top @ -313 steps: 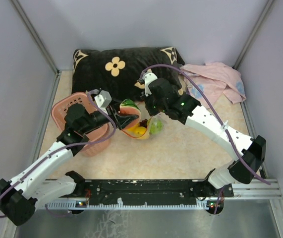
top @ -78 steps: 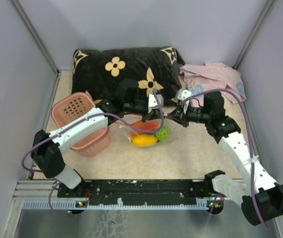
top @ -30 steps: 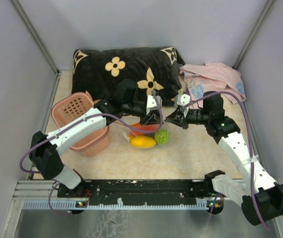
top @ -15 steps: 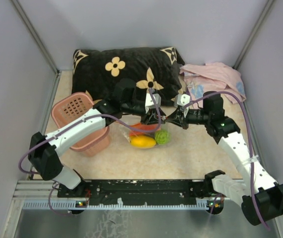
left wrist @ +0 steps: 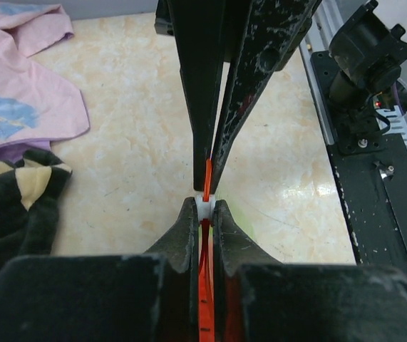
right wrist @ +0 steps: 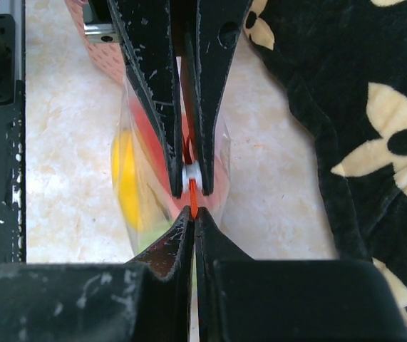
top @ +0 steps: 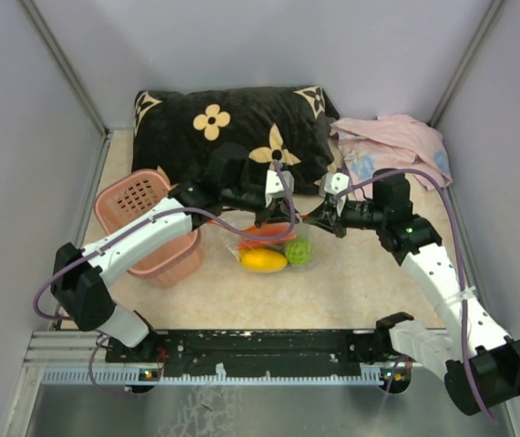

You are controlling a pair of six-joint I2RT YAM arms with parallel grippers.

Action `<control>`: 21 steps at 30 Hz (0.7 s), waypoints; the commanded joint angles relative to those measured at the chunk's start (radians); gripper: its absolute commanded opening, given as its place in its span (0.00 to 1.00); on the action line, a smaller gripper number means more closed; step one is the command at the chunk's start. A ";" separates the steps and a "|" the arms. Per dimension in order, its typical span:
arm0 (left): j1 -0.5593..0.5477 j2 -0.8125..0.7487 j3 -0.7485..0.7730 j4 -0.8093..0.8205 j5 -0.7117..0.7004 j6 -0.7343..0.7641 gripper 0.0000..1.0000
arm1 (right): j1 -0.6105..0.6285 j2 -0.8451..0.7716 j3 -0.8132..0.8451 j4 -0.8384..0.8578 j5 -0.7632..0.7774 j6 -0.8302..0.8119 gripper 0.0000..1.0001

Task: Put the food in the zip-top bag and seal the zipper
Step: Zip the zipper food storage bag at the center of the board.

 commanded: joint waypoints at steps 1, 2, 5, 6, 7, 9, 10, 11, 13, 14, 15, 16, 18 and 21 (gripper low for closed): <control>0.040 -0.053 -0.012 -0.110 -0.044 0.041 0.02 | -0.003 -0.029 0.023 0.060 0.011 0.009 0.00; 0.049 -0.059 -0.012 -0.123 -0.051 0.047 0.02 | -0.003 -0.031 0.025 0.058 0.013 0.009 0.00; 0.069 -0.076 -0.015 -0.161 -0.069 0.070 0.02 | -0.009 -0.039 0.031 0.052 0.013 0.010 0.00; 0.072 -0.080 -0.015 -0.167 -0.076 0.076 0.02 | -0.010 -0.039 0.035 0.045 0.013 0.007 0.00; 0.072 -0.082 -0.015 -0.173 -0.081 0.079 0.01 | -0.010 -0.036 0.038 0.035 0.010 0.000 0.00; 0.072 -0.080 -0.003 -0.183 -0.047 0.079 0.00 | -0.010 -0.029 0.048 0.030 0.000 0.003 0.00; 0.072 -0.077 0.003 -0.182 -0.028 0.074 0.00 | -0.009 -0.025 0.053 0.031 -0.013 0.010 0.00; 0.071 -0.077 0.006 -0.176 -0.007 0.066 0.00 | -0.008 -0.020 0.058 0.030 -0.027 0.013 0.07; 0.070 -0.076 0.008 -0.160 0.012 0.052 0.00 | -0.002 -0.010 0.075 0.025 -0.046 0.014 0.28; 0.069 -0.076 0.008 -0.150 0.014 0.046 0.00 | 0.004 -0.005 0.084 0.022 -0.047 0.014 0.34; 0.067 -0.076 0.008 -0.143 0.017 0.042 0.00 | 0.007 0.002 0.092 0.018 -0.050 0.015 0.37; 0.067 -0.076 0.008 -0.137 0.020 0.040 0.00 | 0.011 0.008 0.099 0.015 -0.052 0.017 0.38; 0.066 -0.073 0.011 -0.129 0.021 0.034 0.00 | 0.017 0.021 0.111 0.015 -0.050 0.018 0.41; 0.064 -0.073 0.008 -0.114 0.032 0.031 0.00 | 0.025 0.033 0.123 0.012 -0.039 0.018 0.41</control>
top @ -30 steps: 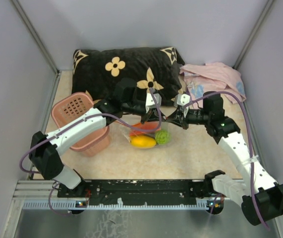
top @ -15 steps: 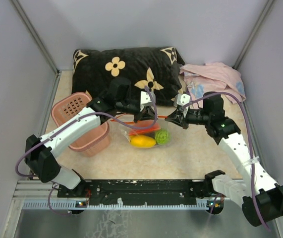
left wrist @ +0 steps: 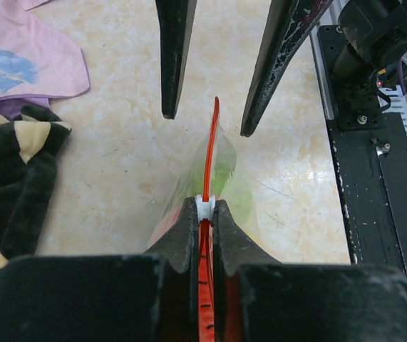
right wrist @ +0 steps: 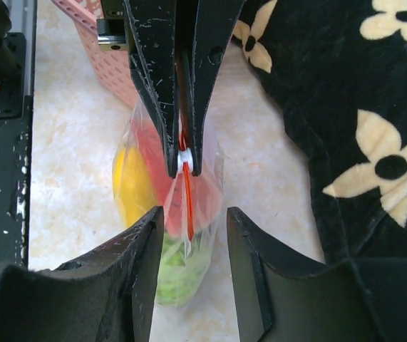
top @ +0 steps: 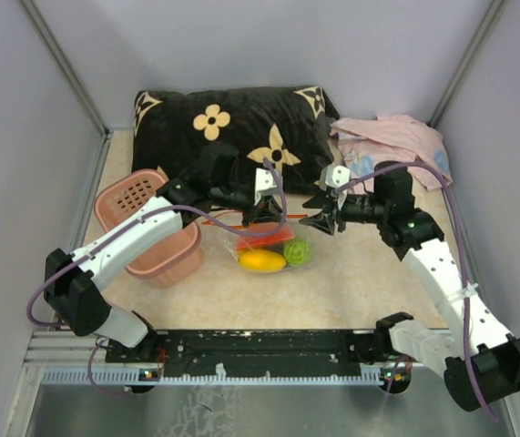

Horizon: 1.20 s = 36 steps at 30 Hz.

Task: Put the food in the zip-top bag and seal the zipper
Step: Zip the zipper food storage bag at the center of the board.

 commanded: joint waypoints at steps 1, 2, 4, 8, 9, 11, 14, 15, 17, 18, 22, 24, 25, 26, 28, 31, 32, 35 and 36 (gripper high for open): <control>0.001 -0.023 0.013 0.040 0.047 -0.013 0.00 | 0.017 0.018 0.061 0.017 -0.010 0.006 0.41; 0.001 -0.023 0.013 0.045 0.048 -0.016 0.00 | 0.019 0.024 0.060 0.019 -0.010 0.008 0.41; -0.001 -0.022 0.012 0.058 0.055 -0.022 0.00 | 0.019 0.036 0.061 0.020 -0.011 0.014 0.41; -0.005 -0.025 0.008 0.082 0.073 -0.031 0.00 | 0.019 0.064 0.085 0.001 -0.007 0.008 0.33; -0.005 -0.026 0.006 0.089 0.079 -0.033 0.00 | 0.019 0.070 0.092 -0.001 -0.002 0.007 0.29; -0.007 -0.031 -0.004 0.098 0.079 -0.039 0.00 | 0.019 0.076 0.106 -0.003 0.026 0.015 0.06; -0.007 -0.053 -0.031 0.102 0.048 -0.038 0.00 | 0.019 0.067 0.128 -0.027 0.093 0.013 0.00; -0.006 -0.065 -0.049 0.100 0.032 -0.038 0.00 | 0.017 0.061 0.134 -0.037 0.105 0.010 0.00; -0.002 -0.086 -0.073 0.094 -0.020 -0.039 0.00 | 0.011 0.049 0.147 -0.059 0.133 0.009 0.00; 0.002 -0.096 -0.082 0.086 -0.032 -0.042 0.00 | 0.008 0.044 0.150 -0.067 0.147 0.009 0.00; 0.041 -0.120 -0.094 0.034 -0.045 -0.043 0.00 | -0.006 0.010 0.127 -0.063 0.215 0.024 0.00; 0.055 -0.132 -0.101 0.004 -0.057 -0.033 0.00 | -0.023 -0.009 0.109 -0.048 0.241 0.046 0.00; 0.063 -0.140 -0.106 -0.009 -0.060 -0.029 0.00 | -0.037 -0.017 0.100 -0.036 0.246 0.064 0.00; 0.075 -0.148 -0.116 -0.017 -0.061 -0.027 0.00 | -0.056 -0.026 0.092 -0.028 0.246 0.079 0.00; 0.104 -0.166 -0.136 -0.027 -0.055 -0.025 0.00 | -0.087 -0.042 0.082 -0.030 0.255 0.092 0.00; 0.149 -0.189 -0.157 -0.047 -0.050 -0.018 0.00 | -0.100 -0.058 0.080 -0.059 0.293 0.086 0.00; 0.161 -0.194 -0.163 -0.057 -0.053 -0.014 0.00 | -0.103 -0.064 0.076 -0.060 0.304 0.086 0.00; 0.182 -0.209 -0.175 -0.076 -0.061 -0.006 0.00 | -0.112 -0.086 0.050 -0.031 0.321 0.106 0.00; 0.189 -0.212 -0.178 -0.082 -0.062 -0.005 0.00 | -0.114 -0.092 0.042 -0.017 0.329 0.114 0.00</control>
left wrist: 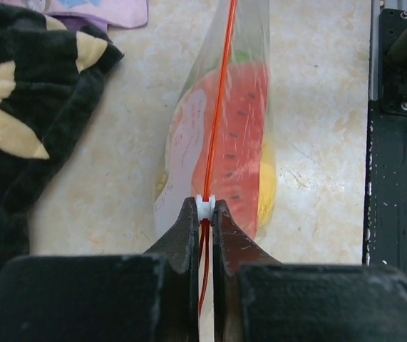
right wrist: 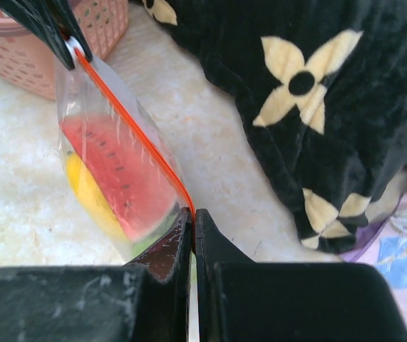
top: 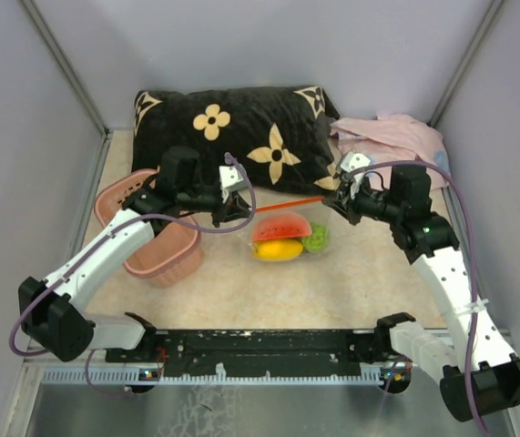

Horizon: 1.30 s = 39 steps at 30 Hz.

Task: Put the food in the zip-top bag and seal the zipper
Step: Zip the zipper food storage bag at the center of the board, then place the zipper food storage bag at the center of the board.

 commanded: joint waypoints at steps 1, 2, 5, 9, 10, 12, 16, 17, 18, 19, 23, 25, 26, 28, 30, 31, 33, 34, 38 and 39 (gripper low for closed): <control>0.036 -0.039 -0.022 -0.070 -0.013 0.029 0.00 | -0.029 -0.050 -0.027 0.083 0.095 0.039 0.00; 0.042 -0.041 -0.023 -0.074 -0.015 0.029 0.00 | -0.031 -0.050 -0.030 0.089 0.108 0.046 0.00; 0.053 -0.045 -0.024 -0.093 -0.040 0.033 0.00 | -0.033 -0.043 -0.030 0.102 0.160 0.053 0.00; 0.060 -0.058 -0.036 -0.109 -0.112 0.047 0.00 | -0.048 -0.031 -0.023 0.152 0.213 0.070 0.00; 0.062 -0.061 -0.037 -0.113 -0.124 0.050 0.00 | -0.053 -0.025 -0.021 0.169 0.222 0.080 0.00; 0.062 -0.064 -0.034 -0.123 -0.150 0.053 0.00 | -0.060 -0.010 -0.017 0.200 0.253 0.101 0.00; 0.063 -0.067 -0.027 -0.127 -0.180 0.053 0.01 | -0.080 0.035 0.008 0.234 0.292 0.108 0.00; 0.064 -0.067 -0.024 -0.127 -0.186 0.051 0.01 | -0.087 0.045 0.017 0.241 0.299 0.110 0.00; 0.063 -0.067 -0.019 -0.128 -0.194 0.050 0.01 | -0.095 0.054 0.025 0.247 0.303 0.112 0.00; 0.063 -0.065 -0.013 -0.127 -0.201 0.050 0.01 | -0.102 0.062 0.031 0.258 0.304 0.118 0.00; 0.063 -0.049 0.029 -0.110 -0.232 0.039 0.01 | -0.111 0.082 0.050 0.315 0.293 0.144 0.00; 0.063 -0.040 0.049 -0.099 -0.248 0.028 0.02 | -0.111 0.093 0.064 0.335 0.287 0.160 0.00; 0.064 -0.037 0.056 -0.092 -0.255 0.023 0.02 | -0.112 0.097 0.068 0.340 0.279 0.160 0.00; 0.063 -0.032 0.058 -0.081 -0.254 0.013 0.03 | -0.111 0.097 0.066 0.350 0.265 0.166 0.00; 0.063 -0.032 0.040 -0.059 -0.229 -0.014 0.04 | -0.111 0.091 0.041 0.352 0.236 0.169 0.00; 0.063 -0.034 0.025 -0.050 -0.206 -0.027 0.04 | -0.111 0.082 0.019 0.357 0.222 0.178 0.00; 0.064 -0.037 -0.014 -0.020 -0.164 -0.083 0.05 | -0.111 0.056 -0.045 0.376 0.196 0.212 0.00; 0.064 -0.036 -0.030 -0.007 -0.136 -0.114 0.06 | -0.111 0.042 -0.081 0.383 0.179 0.226 0.00; 0.061 -0.021 -0.070 -0.001 -0.023 -0.217 0.16 | -0.111 -0.035 -0.194 0.366 0.137 0.284 0.06; 0.061 -0.022 -0.071 -0.008 -0.022 -0.244 0.21 | -0.111 -0.060 -0.216 0.352 0.134 0.292 0.09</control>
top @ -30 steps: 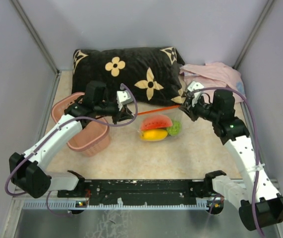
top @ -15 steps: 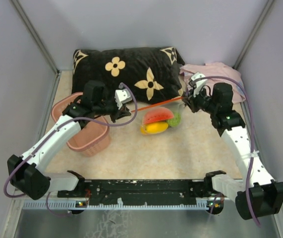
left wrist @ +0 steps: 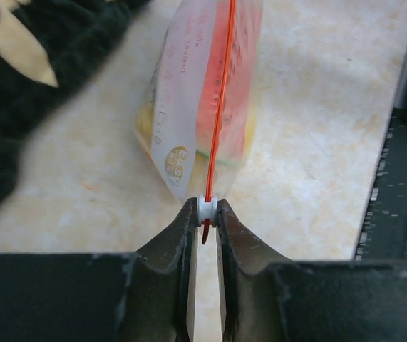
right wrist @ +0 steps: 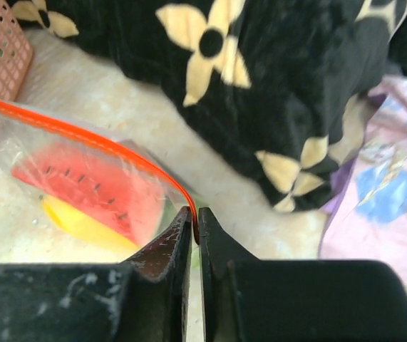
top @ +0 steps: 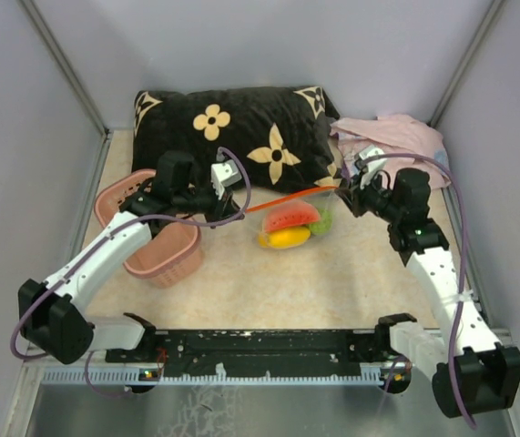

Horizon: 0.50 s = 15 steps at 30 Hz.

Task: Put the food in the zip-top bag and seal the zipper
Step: Place the zipper food storage bag at the center of the board.

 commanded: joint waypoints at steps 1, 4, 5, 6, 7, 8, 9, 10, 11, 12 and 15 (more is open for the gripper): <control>0.006 0.003 -0.021 0.000 0.099 -0.153 0.28 | -0.011 -0.120 -0.076 0.030 -0.031 0.070 0.14; 0.006 -0.031 -0.016 0.001 0.073 -0.211 0.40 | -0.011 -0.192 -0.093 -0.027 0.012 0.097 0.31; 0.006 -0.043 -0.012 0.004 0.070 -0.229 0.43 | -0.012 -0.211 -0.087 -0.047 0.020 0.103 0.34; 0.006 -0.056 -0.008 0.012 0.070 -0.244 0.45 | -0.011 -0.236 -0.081 -0.066 0.029 0.114 0.37; 0.007 -0.071 -0.006 0.022 0.065 -0.261 0.49 | -0.011 -0.253 -0.074 -0.081 0.040 0.128 0.41; 0.007 -0.089 -0.006 0.036 0.055 -0.280 0.53 | -0.011 -0.267 -0.065 -0.096 0.055 0.145 0.44; 0.007 -0.107 -0.006 0.050 0.043 -0.298 0.57 | -0.011 -0.283 -0.058 -0.109 0.071 0.161 0.46; 0.006 -0.127 -0.010 0.063 0.025 -0.314 0.62 | -0.012 -0.297 -0.053 -0.117 0.091 0.174 0.48; 0.007 -0.149 -0.014 0.080 0.003 -0.335 0.67 | -0.011 -0.311 -0.050 -0.124 0.106 0.186 0.50; 0.007 -0.173 -0.023 0.098 -0.018 -0.364 0.70 | -0.011 -0.326 -0.047 -0.129 0.118 0.196 0.51; 0.007 -0.239 -0.046 0.136 -0.105 -0.428 0.77 | -0.011 -0.366 -0.034 -0.152 0.185 0.244 0.59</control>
